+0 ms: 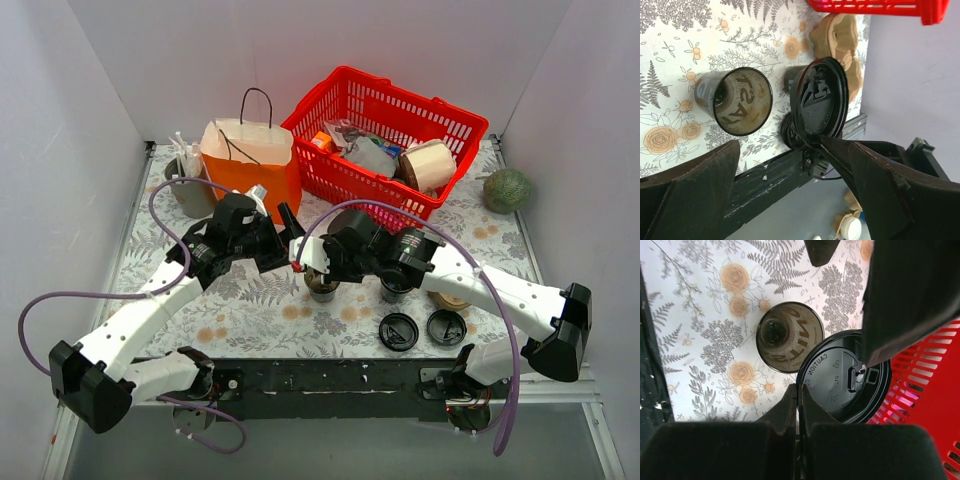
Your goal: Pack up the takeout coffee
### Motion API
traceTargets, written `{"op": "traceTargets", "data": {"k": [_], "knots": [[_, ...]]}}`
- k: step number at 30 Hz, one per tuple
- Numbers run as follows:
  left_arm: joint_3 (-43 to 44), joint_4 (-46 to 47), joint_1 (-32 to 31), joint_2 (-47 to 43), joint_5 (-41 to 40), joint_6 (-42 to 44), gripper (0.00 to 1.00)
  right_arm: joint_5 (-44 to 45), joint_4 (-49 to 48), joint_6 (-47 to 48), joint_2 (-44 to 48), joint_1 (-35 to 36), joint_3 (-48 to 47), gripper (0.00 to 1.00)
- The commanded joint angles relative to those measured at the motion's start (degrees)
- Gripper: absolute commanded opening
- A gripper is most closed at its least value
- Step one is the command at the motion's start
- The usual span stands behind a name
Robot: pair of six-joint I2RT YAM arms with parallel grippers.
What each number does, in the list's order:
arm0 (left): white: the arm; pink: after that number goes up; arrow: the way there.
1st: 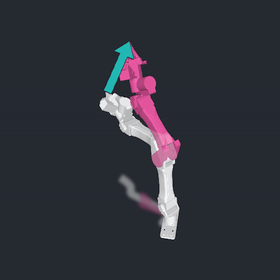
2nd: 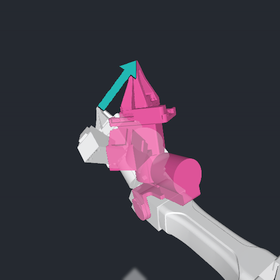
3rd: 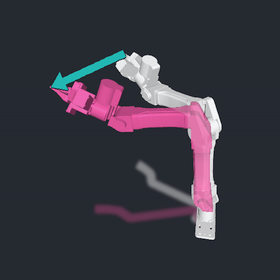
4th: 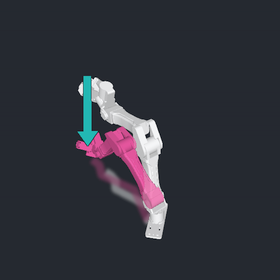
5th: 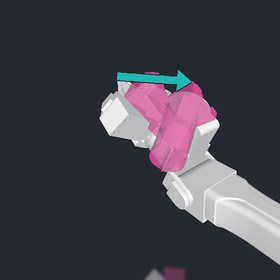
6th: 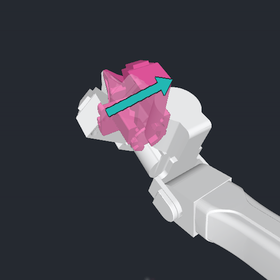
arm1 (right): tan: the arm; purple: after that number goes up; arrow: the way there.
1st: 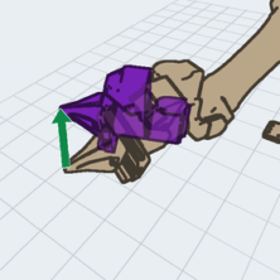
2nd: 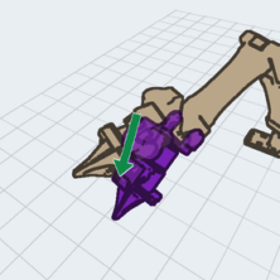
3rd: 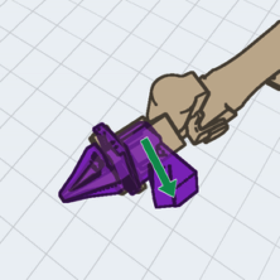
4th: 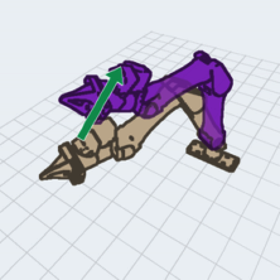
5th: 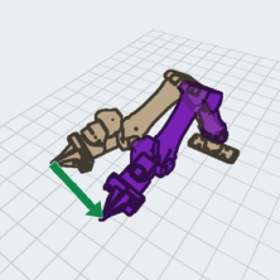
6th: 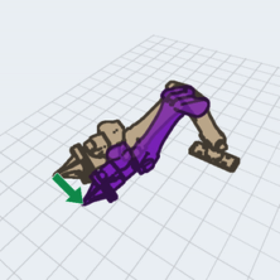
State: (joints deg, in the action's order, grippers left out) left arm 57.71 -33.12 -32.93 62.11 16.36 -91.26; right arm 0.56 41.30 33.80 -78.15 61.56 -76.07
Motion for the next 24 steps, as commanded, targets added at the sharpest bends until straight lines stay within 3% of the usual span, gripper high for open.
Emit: {"op": "traceTargets", "data": {"k": [1,5,13,18,24], "knots": [[3.45,-3.87,-3.10,2.57,-5.97,0.91,0.86,6.30,-0.08,1.53,0.01,1.37,-0.13,0.01],[4.60,-4.49,-5.12,6.18,-7.13,0.91,0.70,5.95,-2.54,2.50,1.59,2.60,1.80,0.01],[4.51,-2.38,-7.33,9.96,-8.36,0.47,0.53,8.75,-2.10,3.20,1.33,4.44,3.12,0.01],[3.81,-3.00,-7.41,9.96,-10.99,0.03,0.27,9.64,-1.49,3.46,1.07,5.41,3.74,0.01],[3.28,-3.09,-7.41,10.32,-12.40,-0.14,0.18,7.80,-2.01,4.52,2.12,6.99,4.35,0.01]]}}
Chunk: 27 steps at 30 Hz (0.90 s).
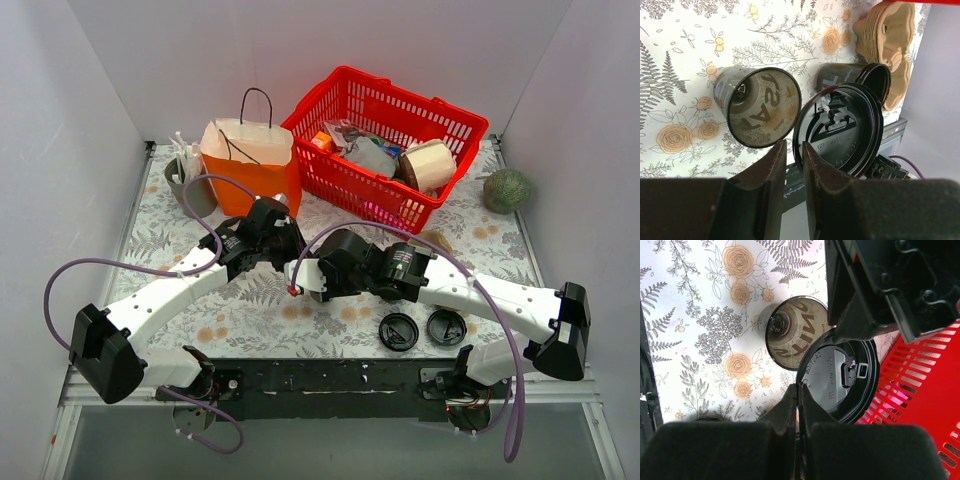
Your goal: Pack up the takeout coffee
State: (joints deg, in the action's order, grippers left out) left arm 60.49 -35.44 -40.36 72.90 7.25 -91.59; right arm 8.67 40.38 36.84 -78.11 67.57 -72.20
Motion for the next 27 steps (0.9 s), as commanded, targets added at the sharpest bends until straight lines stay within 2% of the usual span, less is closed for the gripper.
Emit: {"op": "traceTargets", "data": {"k": [1,4,7,12,13,14,16,18,19,23,27], "knots": [[0.42,-0.68,-0.07,-0.39,-3.38,0.10,0.18,-0.49,-1.44,1.57,2.34,1.16,0.92,0.01],[0.33,-0.59,0.02,-0.48,-3.47,0.10,0.13,-0.58,-2.23,1.83,3.13,1.69,1.19,0.01],[0.33,-0.68,0.02,-0.83,-3.47,0.10,0.00,-0.67,-2.67,1.83,3.49,1.86,1.54,0.01],[0.15,-0.86,0.02,-1.80,-3.73,0.19,0.00,0.47,-3.73,1.31,4.10,2.21,2.59,0.01],[0.33,-1.47,0.02,-2.06,-3.73,0.01,0.00,0.74,-3.99,1.39,4.10,2.30,2.86,0.14],[0.68,-2.00,0.02,-1.98,-3.73,-0.08,0.00,1.17,-4.52,1.48,4.36,2.39,3.03,0.23],[2.17,-4.44,0.02,-1.28,-3.56,-0.08,0.00,1.53,-5.48,1.92,5.33,2.48,3.82,0.36],[4.18,-6.82,0.02,-0.31,-3.12,0.27,0.00,2.40,-7.67,2.36,6.82,2.83,4.61,0.44],[4.72,-9.36,0.02,0.04,-3.03,0.53,0.00,2.49,-8.47,2.62,7.52,2.92,5.49,0.52],[7.18,-15.26,0.54,1.45,-1.54,0.19,0.00,0.84,-14.00,5.86,12.27,3.62,10.14,0.62],[9.21,-19.05,4.22,1.45,6.19,-0.69,0.00,1.00,-21.21,8.60,17.27,4.41,16.82,0.64]]}}
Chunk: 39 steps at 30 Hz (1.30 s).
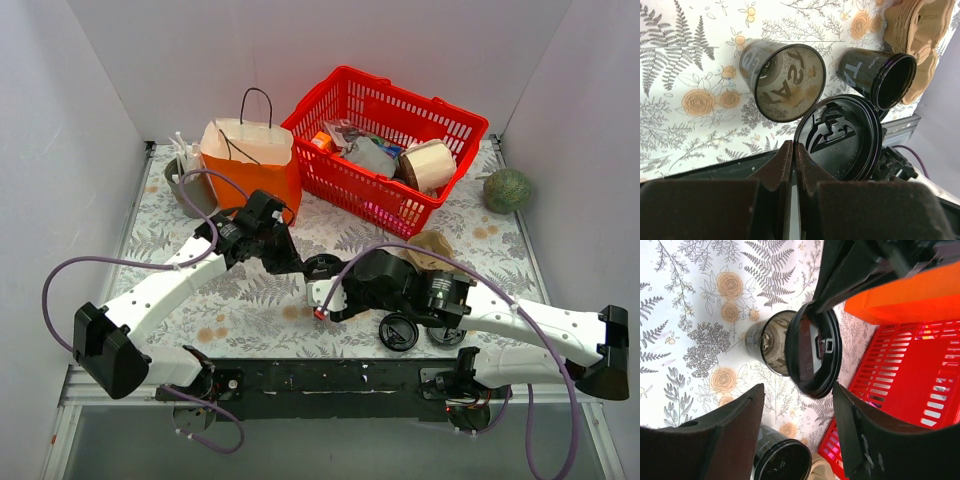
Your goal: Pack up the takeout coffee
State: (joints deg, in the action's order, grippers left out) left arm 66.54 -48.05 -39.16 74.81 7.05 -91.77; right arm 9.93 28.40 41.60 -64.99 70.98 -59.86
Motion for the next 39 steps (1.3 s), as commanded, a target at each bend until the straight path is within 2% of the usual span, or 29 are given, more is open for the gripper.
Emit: {"op": "traceTargets", "data": {"k": [1,8,15,21,27,30,31,38,39], "knots": [[3.59,-7.31,3.73,-0.54,9.44,-0.61,0.00,-0.35,-10.37,4.01,4.52,1.09,4.92,0.65],[3.51,-8.90,7.08,-0.10,17.64,0.71,0.00,-0.19,-14.76,5.33,5.14,1.27,6.59,0.64],[3.59,-10.13,7.16,0.34,20.63,1.59,0.00,-2.81,-16.28,6.82,4.09,1.27,7.30,0.63],[4.12,-10.75,7.25,0.17,20.20,2.99,0.00,-3.95,-14.52,6.47,1.89,1.27,5.72,0.54],[4.39,-11.54,7.17,0.60,19.41,3.96,0.00,-5.72,-11.62,5.15,0.39,1.27,4.13,0.39],[3.95,-11.19,7.16,0.60,19.32,4.05,0.00,-5.63,-12.23,4.80,0.39,1.27,4.13,0.27],[3.94,-11.10,7.16,0.69,19.23,4.14,0.00,-5.63,-12.32,4.54,0.57,1.27,4.13,0.20],[3.77,-11.10,7.34,1.22,18.62,4.40,0.00,-6.06,-13.11,1.73,1.44,1.27,3.78,0.06],[4.29,-11.10,7.51,1.13,18.44,4.66,0.11,-6.41,-13.46,1.03,1.53,1.27,3.78,0.06]]}}
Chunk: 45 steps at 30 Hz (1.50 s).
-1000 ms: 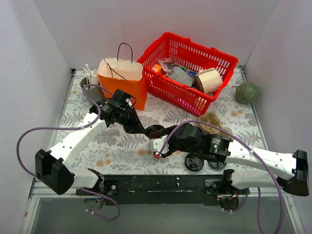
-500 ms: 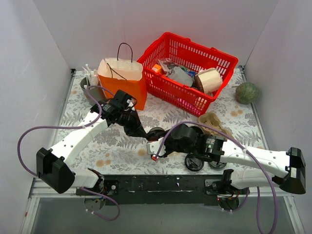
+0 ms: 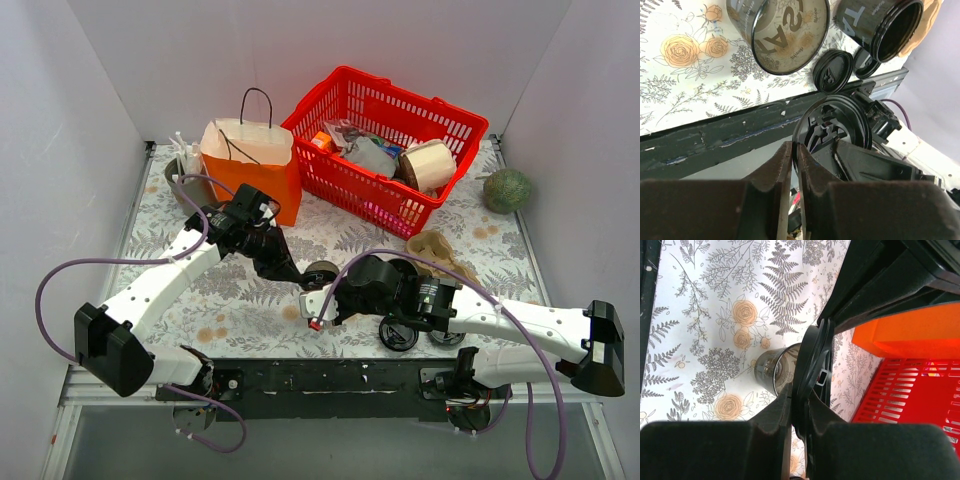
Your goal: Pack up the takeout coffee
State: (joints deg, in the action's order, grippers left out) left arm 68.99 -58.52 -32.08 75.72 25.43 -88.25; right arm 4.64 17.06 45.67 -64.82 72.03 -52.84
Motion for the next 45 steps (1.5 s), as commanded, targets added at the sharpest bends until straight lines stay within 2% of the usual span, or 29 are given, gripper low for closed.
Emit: {"op": "traceTargets", "data": {"k": [1,2,4,7,9,12,14,17,22,24,26,34,45], "knots": [[2.20,-0.19,0.43,0.13,-0.20,1.15,0.25,-1.65,-2.20,-3.57,1.45,0.22,-3.24,0.06],[2.55,-0.02,0.61,-0.40,-0.47,1.06,0.33,-1.74,-2.21,-5.22,1.62,0.22,-3.24,0.06],[4.12,0.86,1.05,-1.28,-2.05,0.80,0.57,-1.74,-2.29,-7.08,1.80,0.22,-3.06,0.05],[6.41,2.35,1.84,-4.08,-6.07,-0.16,0.98,-0.69,-3.87,-13.39,2.50,0.04,-2.97,0.05],[7.38,3.32,2.10,-6.71,-9.07,-0.70,0.98,-0.95,-4.75,-19.87,2.94,-0.22,-2.80,0.05],[7.48,5.17,2.11,-11.45,-16.97,-2.71,0.98,-3.41,-4.32,-26.84,2.77,-2.24,-4.20,0.11],[4.86,7.97,2.11,-14.36,-21.27,-3.42,0.98,-4.11,-4.32,-37.10,2.07,-4.87,-5.16,0.11],[-0.76,13.42,2.10,-19.99,-22.26,-2.72,0.98,-12.86,-5.80,-49.86,1.80,-11.11,-5.18,0.11],[-6.05,17.47,2.10,-23.78,-23.50,-2.46,0.98,-18.79,-11.78,-63.14,1.45,-19.63,-1.04,0.11],[-9.55,20.53,2.19,-24.13,-20.01,-2.11,0.98,-21.69,-15.28,-67.98,1.18,-21.05,0.36,0.12],[-11.85,23.18,2.10,-23.87,-16.92,-1.49,0.98,-22.66,-18.18,-71.84,0.57,-22.19,2.64,0.18],[-20.64,29.95,2.10,-18.33,-11.64,-0.79,0.98,-19.85,-19.78,-77.48,-3.73,-23.60,5.46,0.18],[-26.98,38.65,2.19,-15.26,-6.01,-2.54,0.98,-16.51,-23.64,-79.95,-7.34,-24.74,8.28,0.22]]}}
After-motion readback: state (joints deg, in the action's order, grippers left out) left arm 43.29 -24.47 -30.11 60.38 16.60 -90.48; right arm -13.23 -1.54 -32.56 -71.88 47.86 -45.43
